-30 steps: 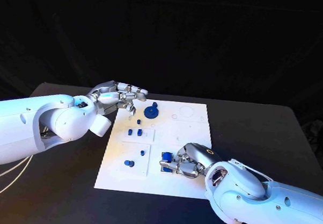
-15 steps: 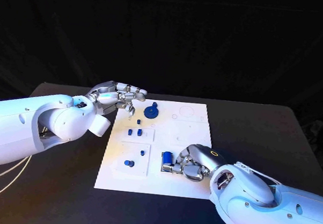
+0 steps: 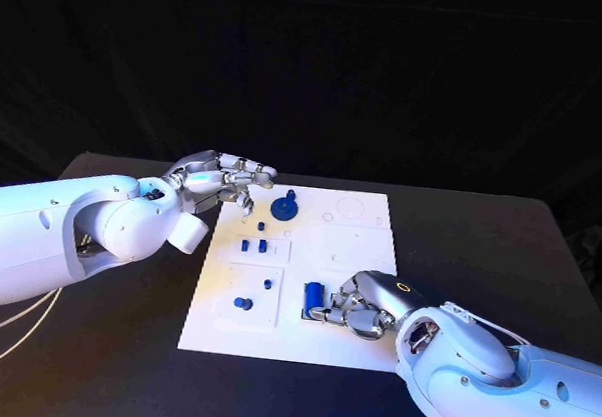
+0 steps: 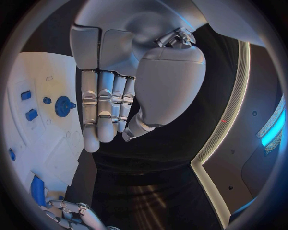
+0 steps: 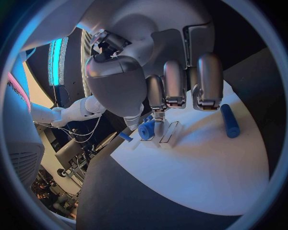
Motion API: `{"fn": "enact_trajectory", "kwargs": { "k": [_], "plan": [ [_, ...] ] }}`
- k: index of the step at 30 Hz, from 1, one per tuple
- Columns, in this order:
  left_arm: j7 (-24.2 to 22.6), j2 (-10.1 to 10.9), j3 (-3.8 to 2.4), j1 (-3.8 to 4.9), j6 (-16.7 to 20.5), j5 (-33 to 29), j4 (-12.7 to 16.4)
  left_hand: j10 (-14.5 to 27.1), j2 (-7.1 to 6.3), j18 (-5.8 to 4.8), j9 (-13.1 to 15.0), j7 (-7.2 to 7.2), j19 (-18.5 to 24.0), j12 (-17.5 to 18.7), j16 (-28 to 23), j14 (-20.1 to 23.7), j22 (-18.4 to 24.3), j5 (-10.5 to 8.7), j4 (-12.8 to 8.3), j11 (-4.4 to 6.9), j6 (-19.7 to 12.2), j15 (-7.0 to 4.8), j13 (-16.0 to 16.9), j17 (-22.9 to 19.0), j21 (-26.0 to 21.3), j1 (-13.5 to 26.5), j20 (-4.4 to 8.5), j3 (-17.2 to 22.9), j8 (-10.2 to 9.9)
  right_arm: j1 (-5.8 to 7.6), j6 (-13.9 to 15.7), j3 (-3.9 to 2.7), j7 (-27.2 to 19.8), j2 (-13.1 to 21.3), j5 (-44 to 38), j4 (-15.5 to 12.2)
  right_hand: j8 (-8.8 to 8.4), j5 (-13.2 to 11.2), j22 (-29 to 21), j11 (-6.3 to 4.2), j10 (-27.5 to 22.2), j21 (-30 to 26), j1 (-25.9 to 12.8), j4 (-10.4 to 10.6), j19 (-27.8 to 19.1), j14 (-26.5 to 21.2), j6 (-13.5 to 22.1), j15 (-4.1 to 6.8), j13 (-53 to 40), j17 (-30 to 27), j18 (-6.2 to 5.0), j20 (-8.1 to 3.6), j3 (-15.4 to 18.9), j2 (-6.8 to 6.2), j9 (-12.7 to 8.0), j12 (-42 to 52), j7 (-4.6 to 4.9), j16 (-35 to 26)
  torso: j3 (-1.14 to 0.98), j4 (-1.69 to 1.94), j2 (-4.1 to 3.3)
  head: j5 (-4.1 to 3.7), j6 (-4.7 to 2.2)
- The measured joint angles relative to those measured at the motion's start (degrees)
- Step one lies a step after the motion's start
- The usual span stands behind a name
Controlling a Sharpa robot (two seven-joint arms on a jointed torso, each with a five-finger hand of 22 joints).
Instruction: Assemble the parts on the task board
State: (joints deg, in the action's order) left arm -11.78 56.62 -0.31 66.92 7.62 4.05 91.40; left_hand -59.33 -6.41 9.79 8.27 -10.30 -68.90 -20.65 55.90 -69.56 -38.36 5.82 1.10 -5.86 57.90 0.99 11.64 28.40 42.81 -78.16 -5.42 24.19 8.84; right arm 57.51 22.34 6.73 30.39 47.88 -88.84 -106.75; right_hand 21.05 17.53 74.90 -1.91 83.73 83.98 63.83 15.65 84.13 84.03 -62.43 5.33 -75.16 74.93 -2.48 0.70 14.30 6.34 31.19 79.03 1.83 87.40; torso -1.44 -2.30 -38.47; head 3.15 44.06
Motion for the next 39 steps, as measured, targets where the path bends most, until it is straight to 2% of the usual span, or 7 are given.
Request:
{"fn": "enact_trajectory", "kwargs": {
  "k": [9,13,16,19,25,39],
  "plan": [
    [0.1,0.0,0.0,0.0,0.0,0.0,0.0,0.0,0.0,0.0,0.0,0.0,0.0,0.0,0.0,0.0,0.0,0.0,0.0,0.0,0.0,0.0,0.0,0.0,0.0,0.0,0.0,0.0,0.0,0.0,-0.5,-0.01,0.2,-0.7,-0.1,0.9,0.22,0.3,0.0,-0.11,0.1,0.4,0.7,0.2,0.0,0.0,0.0,-0.02,0.0,0.0,-0.03,0.0,-0.2,0.74,0.1,0.4,0.0,0.2,0.02,-0.09,0.0,0.2,0.13],
    [0.1,0.0,0.01,0.0,0.0,0.0,0.0,0.0,0.0,0.01,0.0,0.0,0.0,0.0,0.0,0.0,0.0,0.0,0.0,0.0,0.0,0.0,0.0,0.0,0.0,0.0,0.0,0.0,0.0,0.0,-0.8,-0.01,0.2,-1.3,-0.3,1.3,0.22,0.3,0.0,-0.12,0.1,0.4,2.5,-0.4,0.0,-0.1,0.0,0.11,0.0,0.0,-0.05,0.0,-0.3,0.13,0.2,0.4,0.0,0.2,0.01,-0.07,0.0,0.29,0.21],
    [0.1,0.0,0.01,0.0,0.0,0.0,0.0,0.0,0.0,0.0,0.0,0.0,0.0,0.0,0.0,0.0,0.0,0.0,0.0,0.0,0.0,0.0,0.0,0.0,0.0,0.0,0.0,0.0,0.0,0.0,-1.1,-0.01,0.2,-1.8,-0.5,1.4,0.22,-2.3,0.0,-0.11,0.1,0.4,4.3,-1.6,-0.1,-0.2,0.0,0.18,0.0,0.0,-0.07,-0.13,-0.5,-0.49,0.2,0.6,0.0,0.3,0.02,-0.05,0.0,0.47,0.34],
    [0.2,0.0,0.01,0.0,-0.1,0.0,0.0,0.0,0.0,0.0,0.0,0.0,0.0,0.0,0.0,0.0,0.0,0.0,0.0,0.0,0.0,0.0,0.0,0.0,0.0,0.0,0.0,0.0,0.0,0.0,-1.4,-0.01,0.3,-2.3,-0.7,1.4,0.22,-4.6,0.0,-0.09,0.2,0.4,5.1,-2.3,-0.2,-0.2,0.0,0.18,-0.1,0.0,0.79,-0.21,-0.8,-1.02,0.3,0.8,0.0,0.4,0.01,-0.04,0.01,0.63,0.47],
    [0.3,0.0,0.01,0.0,-0.1,0.0,0.0,0.0,0.0,0.0,0.0,0.0,0.0,0.0,0.0,0.0,0.0,0.0,0.0,0.0,0.0,0.0,0.0,0.0,0.0,0.0,0.0,0.0,0.0,0.0,-1.7,-0.02,0.4,-2.7,-1.3,1.5,0.46,-7.0,0.0,-0.03,0.2,0.4,5.7,-2.9,-0.2,-0.2,0.0,0.18,-0.1,0.0,0.79,-0.21,-1.0,-1.57,0.4,0.8,0.0,0.4,0.02,-0.08,0.03,0.71,0.54],
    [0.5,0.0,0.02,0.0,-0.2,0.0,0.0,0.0,0.0,0.0,0.0,0.21,0.0,0.0,0.0,0.0,0.1,0.0,0.0,0.0,-0.2,0.0,0.0,-0.1,-0.3,0.0,0.0,0.0,0.0,0.0,-1.4,-0.01,0.9,-1.2,-2.7,0.3,0.45,-7.9,0.0,-0.03,0.2,0.4,6.1,-2.9,-0.2,-0.2,0.0,0.17,-0.1,0.0,0.79,-0.2,-1.0,-1.32,0.4,1.2,0.0,0.4,-0.01,-0.08,0.04,0.81,0.42]
  ]
}}
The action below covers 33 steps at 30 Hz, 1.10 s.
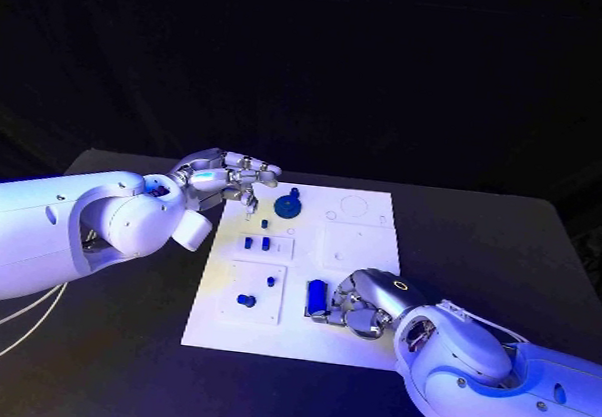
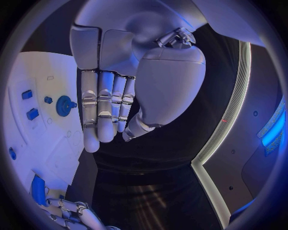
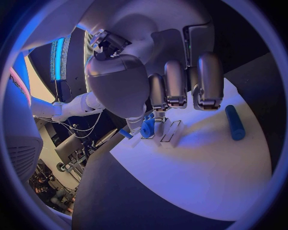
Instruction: Assemble the parts on the task board
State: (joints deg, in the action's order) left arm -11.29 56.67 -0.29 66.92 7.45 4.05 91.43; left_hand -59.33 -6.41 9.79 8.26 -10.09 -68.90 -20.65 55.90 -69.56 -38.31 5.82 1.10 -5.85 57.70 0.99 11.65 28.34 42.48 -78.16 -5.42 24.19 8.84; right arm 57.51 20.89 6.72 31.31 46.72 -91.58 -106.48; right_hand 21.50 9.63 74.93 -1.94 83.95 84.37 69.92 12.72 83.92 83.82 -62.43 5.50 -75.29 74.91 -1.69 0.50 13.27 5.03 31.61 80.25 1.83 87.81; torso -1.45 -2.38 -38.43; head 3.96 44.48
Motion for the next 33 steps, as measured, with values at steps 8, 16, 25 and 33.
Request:
{"fn": "enact_trajectory", "kwargs": {
  "k": [8,16,25,33],
  "plan": [
    [0.0,0.1,0.01,0.0,0.0,0.0,0.0,0.0,0.0,0.0,0.0,0.0,0.0,0.0,0.0,0.0,0.0,0.0,0.0,0.0,0.0,0.0,0.0,0.0,0.0,0.0,0.0,0.0,0.0,0.12,0.5,-0.09,0.1,1.9,-0.8,-1.7,0.21,0.3,0.0,0.0,0.0,0.0,-0.1,0.2,0.0,0.0,0.0,-0.01,0.0,0.0,0.0,0.0,0.2,0.07,0.1,0.2,0.0,0.0,-0.01,-0.08,-0.01,0.17,0.05],
    [0.1,0.0,0.02,0.0,0.0,0.0,0.0,0.0,0.02,0.0,0.0,0.0,0.0,0.0,0.0,0.0,0.0,0.0,0.0,0.0,0.0,0.0,0.0,-0.1,0.0,0.0,0.0,0.0,0.0,0.29,0.8,-0.16,0.2,1.8,-1.3,-1.1,0.21,6.3,0.0,0.0,0.0,0.3,-0.4,0.7,0.0,0.3,0.0,0.15,0.0,0.0,0.0,0.0,0.1,0.4,0.1,0.3,0.0,0.0,-0.02,0.02,-0.03,-0.05,-0.02],
    [0.1,0.1,0.03,0.0,0.0,0.0,0.1,0.0,0.23,0.0,0.0,0.0,0.0,0.0,0.0,0.0,0.1,0.0,0.2,0.0,0.0,0.0,0.0,0.0,0.0,0.2,0.0,-0.2,0.0,0.31,0.8,-0.16,0.1,0.8,-1.3,0.0,0.21,10.3,0.0,0.0,0.0,0.3,-0.1,0.6,0.0,0.2,0.0,0.27,0.0,0.0,-0.01,0.01,-0.5,0.08,0.1,0.1,0.0,0.2,-0.02,-0.02,-0.05,0.04,0.03],
    [0.2,0.1,0.03,0.0,-0.1,0.0,0.1,0.0,0.23,0.0,0.0,0.0,0.0,-0.2,0.0,0.0,0.1,0.0,0.2,0.0,0.0,0.0,0.0,0.0,0.0,0.2,0.0,-0.2,0.0,0.32,0.7,-0.16,0.1,-0.3,-1.4,0.8,0.21,10.6,0.0,-0.2,-0.2,0.3,0.2,0.6,0.0,0.1,0.0,0.36,0.0,0.0,-0.01,0.01,-0.9,-0.24,0.1,0.1,0.0,0.2,-0.02,-0.01,-0.05,-0.02,0.12]
  ]
}}
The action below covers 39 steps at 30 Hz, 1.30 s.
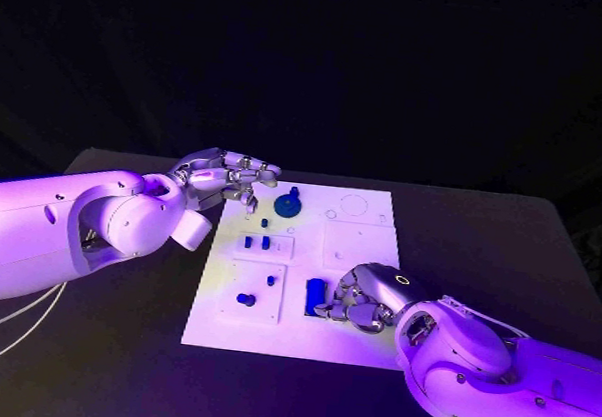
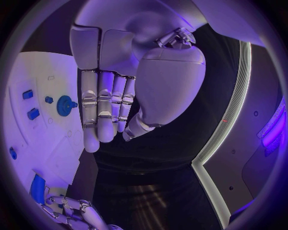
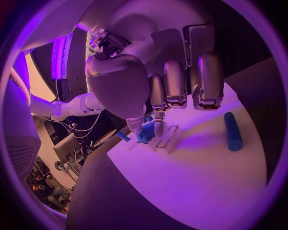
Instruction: Assemble the parts on the task board
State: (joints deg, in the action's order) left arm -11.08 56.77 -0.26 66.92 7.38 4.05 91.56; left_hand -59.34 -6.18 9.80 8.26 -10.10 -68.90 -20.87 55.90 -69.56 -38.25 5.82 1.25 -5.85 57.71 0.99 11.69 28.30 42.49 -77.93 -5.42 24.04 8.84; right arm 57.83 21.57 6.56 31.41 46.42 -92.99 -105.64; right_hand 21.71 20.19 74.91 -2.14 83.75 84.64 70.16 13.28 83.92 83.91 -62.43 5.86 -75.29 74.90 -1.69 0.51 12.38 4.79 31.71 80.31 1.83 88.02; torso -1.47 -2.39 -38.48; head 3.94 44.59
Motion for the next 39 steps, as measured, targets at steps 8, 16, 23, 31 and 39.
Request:
{"fn": "enact_trajectory", "kwargs": {
  "k": [8,16,23,31,39],
  "plan": [
    [0.1,0.0,0.01,0.0,-0.1,0.0,0.0,0.0,0.0,0.0,0.0,0.0,0.0,0.0,0.0,0.0,0.0,0.0,0.0,0.0,0.0,0.0,0.0,0.0,0.0,0.0,0.0,0.0,0.0,-0.01,-0.2,0.01,0.0,-1.2,-0.1,0.7,0.0,0.0,0.0,0.0,0.0,0.0,0.0,-0.2,0.0,0.0,0.0,-0.01,0.0,0.0,0.0,0.0,-0.2,0.0,0.0,0.0,0.0,0.0,0.01,0.04,0.01,-0.13,-0.03],
    [0.2,0.2,0.01,0.0,-0.1,0.0,0.0,0.0,0.0,0.0,0.0,0.0,0.0,0.0,0.0,0.0,0.0,0.0,0.0,0.0,0.0,0.0,0.0,0.0,0.0,0.0,0.0,0.0,0.0,0.0,-0.3,0.01,0.0,-1.0,-0.3,0.6,0.0,-0.8,0.0,0.0,0.0,0.0,0.7,-0.4,0.0,0.0,0.0,-0.02,0.0,0.0,0.0,0.0,-0.4,-0.65,0.0,0.0,0.0,0.0,0.04,0.02,0.03,-0.12,-0.07],
    [0.3,0.4,0.01,0.0,-0.1,0.0,0.1,0.0,0.0,0.0,0.0,0.0,0.0,0.0,0.0,0.0,0.0,0.0,0.0,0.0,0.0,0.0,0.0,0.0,0.0,0.0,0.0,0.0,0.0,0.02,-0.3,-0.01,0.0,0.3,-0.5,-0.4,0.0,-1.6,0.0,0.0,0.0,0.0,1.4,-0.4,0.0,0.0,0.0,-0.03,0.0,0.0,0.0,0.0,-0.4,-0.44,0.0,0.3,0.0,0.0,0.01,0.0,0.03,0.03,0.04],
    [0.3,0.5,0.02,0.0,-0.1,0.0,0.1,0.0,0.0,0.0,0.0,0.0,0.0,0.0,0.0,0.0,0.0,0.0,0.0,0.0,0.0,0.0,0.0,0.0,0.0,0.0,0.0,0.0,0.0,0.01,0.2,-0.01,-0.5,1.6,-0.5,-1.7,0.0,-2.9,0.0,0.24,-0.2,0.0,1.7,0.5,0.0,0.0,0.0,-0.03,-7.9,0.0,-0.01,0.0,0.5,-0.09,0.0,0.2,0.0,0.0,-0.02,-0.01,0.03,0.23,0.2],
    [0.3,0.5,0.02,0.0,-0.1,0.0,0.1,0.0,0.0,0.0,0.0,0.0,0.0,0.0,0.0,0.0,0.0,0.0,0.0,0.0,0.0,0.0,0.0,0.0,0.0,0.0,0.0,0.0,0.0,0.01,1.0,-0.01,-0.8,2.2,-0.5,-1.3,0.0,-2.9,0.0,0.24,-0.3,0.0,1.6,-0.3,0.0,0.0,-0.2,-0.03,-7.5,0.0,0.0,0.0,-0.3,-0.23,0.0,0.2,-0.2,0.0,0.01,-0.01,0.04,0.16,0.19]
  ]
}}
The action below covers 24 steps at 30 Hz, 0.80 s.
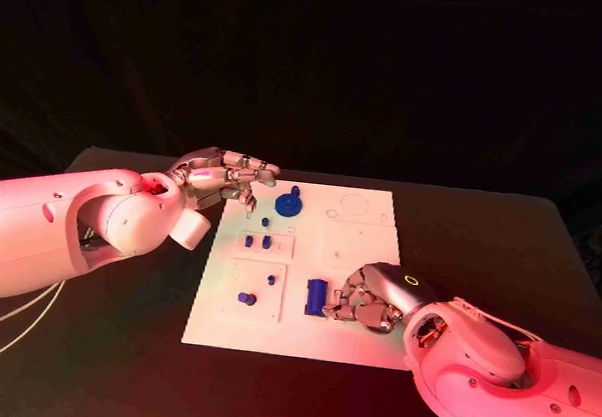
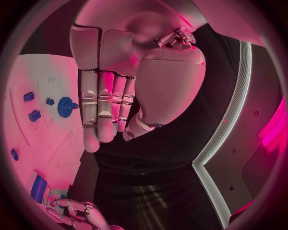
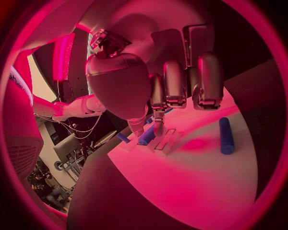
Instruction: Assemble the parts on the task board
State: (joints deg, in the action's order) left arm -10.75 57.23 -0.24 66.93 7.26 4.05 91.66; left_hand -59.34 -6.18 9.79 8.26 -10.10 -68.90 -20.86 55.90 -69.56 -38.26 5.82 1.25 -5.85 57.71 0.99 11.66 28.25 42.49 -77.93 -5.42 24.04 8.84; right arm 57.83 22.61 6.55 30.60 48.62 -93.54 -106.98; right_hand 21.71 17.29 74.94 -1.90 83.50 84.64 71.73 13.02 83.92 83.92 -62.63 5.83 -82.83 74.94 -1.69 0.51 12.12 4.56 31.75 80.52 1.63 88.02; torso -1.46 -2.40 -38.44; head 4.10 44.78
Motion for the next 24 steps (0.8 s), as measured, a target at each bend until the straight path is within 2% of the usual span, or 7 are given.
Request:
{"fn": "enact_trajectory", "kwargs": {
  "k": [2,4,7,11,14,17,24],
  "plan": [
    [0.0,0.0,0.0,0.0,0.0,0.0,0.0,0.0,0.0,0.0,0.0,0.0,0.0,0.0,0.0,0.0,0.0,0.0,0.0,0.0,0.0,0.0,0.0,0.0,0.0,0.0,0.0,0.0,0.0,0.01,0.4,-0.01,-0.1,0.4,0.0,0.1,-0.01,0.0,0.0,0.0,0.0,-0.7,0.8,-0.5,0.0,0.0,0.7,0.0,0.0,0.0,0.0,0.0,-0.5,-0.52,-0.1,-1.3,-0.17,-0.2,-0.01,0.01,0.01,-0.11,-0.05],
    [0.0,0.0,0.0,0.0,0.0,0.0,0.0,0.0,0.0,0.0,0.0,0.0,0.0,0.0,0.0,0.0,0.0,0.0,0.0,-0.01,0.0,0.0,0.0,0.0,0.0,0.0,0.0,0.0,0.0,0.1,1.0,-0.01,-0.4,0.9,0.2,0.1,-0.83,0.0,0.0,0.0,0.0,-1.3,1.8,-1.1,0.0,0.0,1.7,0.0,-0.1,0.0,0.0,0.0,-1.1,-0.9,-0.5,-2.5,0.29,-0.6,0.0,0.01,0.03,-0.18,-0.15],
    [0.0,0.0,0.01,0.0,0.0,0.0,0.0,0.4,0.0,0.0,0.1,0.0,0.0,0.0,0.0,0.0,0.1,0.0,0.0,0.01,0.0,0.0,0.0,-0.1,0.0,0.0,0.0,0.0,0.0,0.79,2.5,-0.04,-1.3,2.5,1.8,0.1,-3.58,0.7,0.0,0.5,-0.1,-2.6,3.2,-2.2,0.0,0.1,4.3,-0.52,-0.5,0.0,0.0,0.0,-2.2,-2.24,-1.9,-4.6,1.59,-1.3,0.0,0.0,0.08,-0.27,-0.25],
    [0.0,0.0,0.05,0.0,0.0,0.0,-0.1,0.4,0.0,0.0,0.1,0.0,0.0,0.0,0.0,0.0,0.1,0.0,0.0,0.01,0.0,0.0,0.0,-0.1,0.0,0.0,0.0,0.0,0.0,2.38,4.4,-0.11,-3.3,5.8,5.2,-0.5,-6.81,-1.2,0.0,1.44,-0.8,-3.1,6.4,-4.0,0.1,0.1,5.5,-1.15,-2.2,0.0,0.0,0.75,-4.0,-2.33,-3.9,-5.4,2.81,-1.5,0.03,-0.12,0.14,-0.61,-0.41],
    [0.0,-0.1,0.09,0.0,0.0,0.0,-0.1,0.4,0.0,0.0,0.1,0.0,0.0,0.0,0.0,0.0,0.1,0.0,0.0,0.01,0.0,0.0,0.0,-0.1,0.0,0.0,0.0,0.0,0.0,3.53,5.2,-0.16,-4.5,8.9,7.6,-0.8,-8.07,-1.7,0.0,1.61,-0.8,-3.1,7.1,-4.8,0.0,0.1,5.2,-1.54,-2.2,0.0,0.0,1.05,-4.8,-2.99,-4.7,-6.1,3.03,-1.5,0.1,-0.21,0.22,-1.09,-0.54],
    [0.0,-0.2,0.13,0.0,0.0,0.0,-0.1,0.4,0.0,0.0,0.1,0.0,0.0,0.0,0.0,0.0,0.1,0.0,0.0,0.01,0.0,0.0,0.0,-0.1,0.0,0.0,0.0,0.0,0.0,3.95,5.5,-0.14,-5.3,11.0,8.9,-0.8,-8.77,-2.0,0.0,1.71,-0.9,-3.1,7.6,-5.2,0.0,0.1,4.6,-1.55,-3.0,0.0,0.0,1.05,-5.2,-2.76,-5.5,-6.5,3.01,-1.5,0.14,-0.33,0.34,-1.49,-0.7],
    [-0.1,-0.5,0.23,-0.01,0.0,0.0,-0.3,0.4,0.0,0.0,0.0,0.0,0.0,0.0,0.0,0.0,0.1,0.0,0.0,0.01,0.0,0.0,0.0,-0.1,0.0,0.0,0.0,0.0,0.0,3.16,5.6,0.1,-5.8,13.0,8.7,-0.8,-9.77,-2.7,0.0,1.72,-0.9,-3.1,7.6,-4.9,0.2,0.1,2.9,-1.55,-3.0,0.0,0.0,1.25,-6.0,-2.75,-6.9,-6.6,2.75,-1.5,0.1,-0.66,0.55,-2.28,-0.82]
  ]
}}
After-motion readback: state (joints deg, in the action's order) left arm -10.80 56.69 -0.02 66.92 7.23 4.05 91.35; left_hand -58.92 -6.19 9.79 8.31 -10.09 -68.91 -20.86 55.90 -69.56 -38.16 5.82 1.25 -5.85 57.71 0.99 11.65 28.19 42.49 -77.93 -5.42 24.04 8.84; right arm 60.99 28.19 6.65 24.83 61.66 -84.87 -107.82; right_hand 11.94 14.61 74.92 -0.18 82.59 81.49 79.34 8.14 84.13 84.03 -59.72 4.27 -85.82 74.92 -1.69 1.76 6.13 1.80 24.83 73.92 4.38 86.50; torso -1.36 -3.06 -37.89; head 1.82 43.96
